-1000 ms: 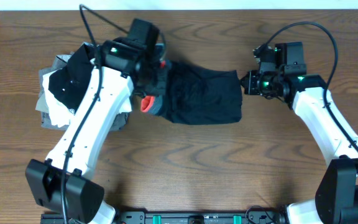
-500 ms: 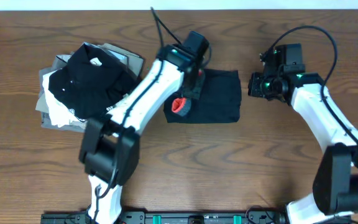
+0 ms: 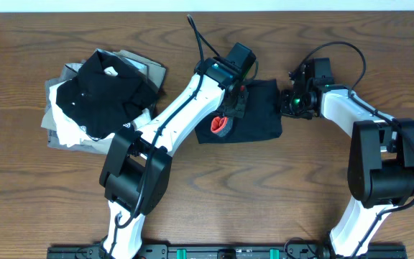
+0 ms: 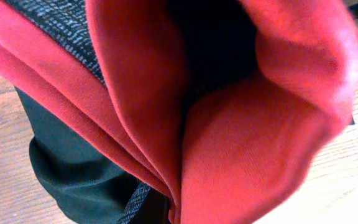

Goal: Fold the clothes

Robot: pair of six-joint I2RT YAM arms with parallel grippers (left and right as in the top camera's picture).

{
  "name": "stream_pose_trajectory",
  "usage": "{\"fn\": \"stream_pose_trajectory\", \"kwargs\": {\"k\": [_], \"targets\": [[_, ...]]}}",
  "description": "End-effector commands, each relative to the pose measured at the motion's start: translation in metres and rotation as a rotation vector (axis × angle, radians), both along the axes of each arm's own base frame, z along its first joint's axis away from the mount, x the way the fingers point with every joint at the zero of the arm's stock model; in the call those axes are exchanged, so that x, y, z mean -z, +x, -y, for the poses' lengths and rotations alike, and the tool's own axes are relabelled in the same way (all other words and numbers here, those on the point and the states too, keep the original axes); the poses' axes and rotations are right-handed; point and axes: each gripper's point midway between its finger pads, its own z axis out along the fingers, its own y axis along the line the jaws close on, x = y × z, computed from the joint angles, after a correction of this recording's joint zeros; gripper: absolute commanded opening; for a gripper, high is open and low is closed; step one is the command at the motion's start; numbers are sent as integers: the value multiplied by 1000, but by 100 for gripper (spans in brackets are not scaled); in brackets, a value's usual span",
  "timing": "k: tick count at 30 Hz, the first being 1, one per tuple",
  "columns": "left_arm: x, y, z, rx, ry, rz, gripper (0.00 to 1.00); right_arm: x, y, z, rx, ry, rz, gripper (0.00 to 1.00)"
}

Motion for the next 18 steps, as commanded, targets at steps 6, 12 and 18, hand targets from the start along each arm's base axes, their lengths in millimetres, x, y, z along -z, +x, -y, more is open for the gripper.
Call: {"fn": "stream_pose_trajectory", "kwargs": {"k": [6,12,18], "targets": [[-51,23,32,-3,-140,109,6,32,-25,-6,-25,6,-126,1],[-30,25,46,16,-131,106,6,32,-28,-5,-25,4,-140,1],[5,14,55,41,-107,24,14,33,-31,0,-24,0,-151,2]]}}
